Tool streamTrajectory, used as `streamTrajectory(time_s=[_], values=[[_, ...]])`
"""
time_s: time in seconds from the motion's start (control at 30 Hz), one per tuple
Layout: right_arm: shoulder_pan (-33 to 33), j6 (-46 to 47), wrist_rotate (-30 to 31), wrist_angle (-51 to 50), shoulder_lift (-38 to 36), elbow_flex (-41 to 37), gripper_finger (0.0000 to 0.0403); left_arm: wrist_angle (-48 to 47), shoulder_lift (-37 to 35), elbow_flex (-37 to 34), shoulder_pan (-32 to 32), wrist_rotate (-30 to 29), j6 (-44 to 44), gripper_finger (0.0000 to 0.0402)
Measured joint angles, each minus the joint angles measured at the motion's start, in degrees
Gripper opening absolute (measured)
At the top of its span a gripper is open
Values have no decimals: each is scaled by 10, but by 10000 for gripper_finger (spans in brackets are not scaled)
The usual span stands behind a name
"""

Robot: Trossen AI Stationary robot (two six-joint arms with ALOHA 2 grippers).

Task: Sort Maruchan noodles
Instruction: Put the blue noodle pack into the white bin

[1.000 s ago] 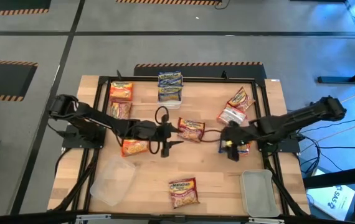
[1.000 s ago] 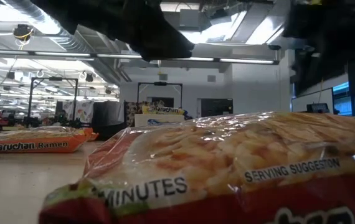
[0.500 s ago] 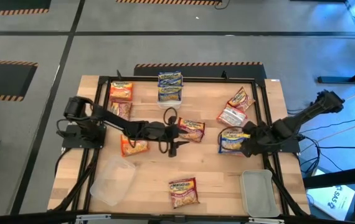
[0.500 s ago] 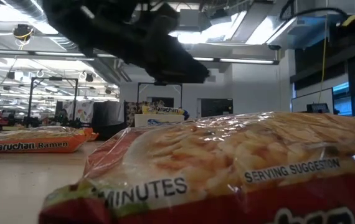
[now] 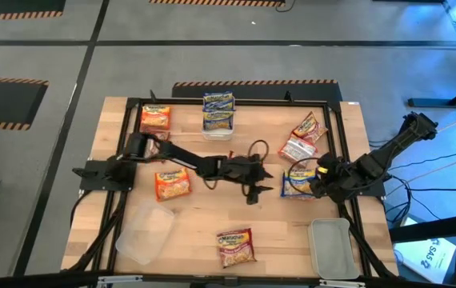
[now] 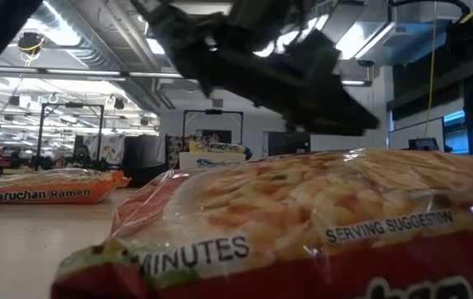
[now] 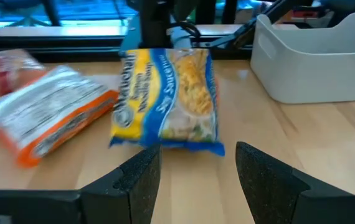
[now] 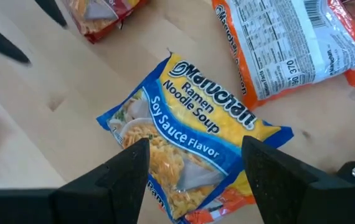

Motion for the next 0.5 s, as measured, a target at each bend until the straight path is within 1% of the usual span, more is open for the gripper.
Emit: streamTrajectory(time_s=[0.1, 0.3, 0.4, 0.5], values=[[0, -5, -8, 0, 0, 0, 239, -23, 39, 62, 3, 24, 12, 198], [0, -10, -12, 0, 15, 0, 239, -40, 114, 157, 4, 33, 33, 198], [0, -14, -13, 0, 34, 0, 239, -39, 138, 184, 5, 29, 46, 198], [0, -14, -13, 1, 56, 0, 239, -41, 153, 194, 10, 28, 44, 198]])
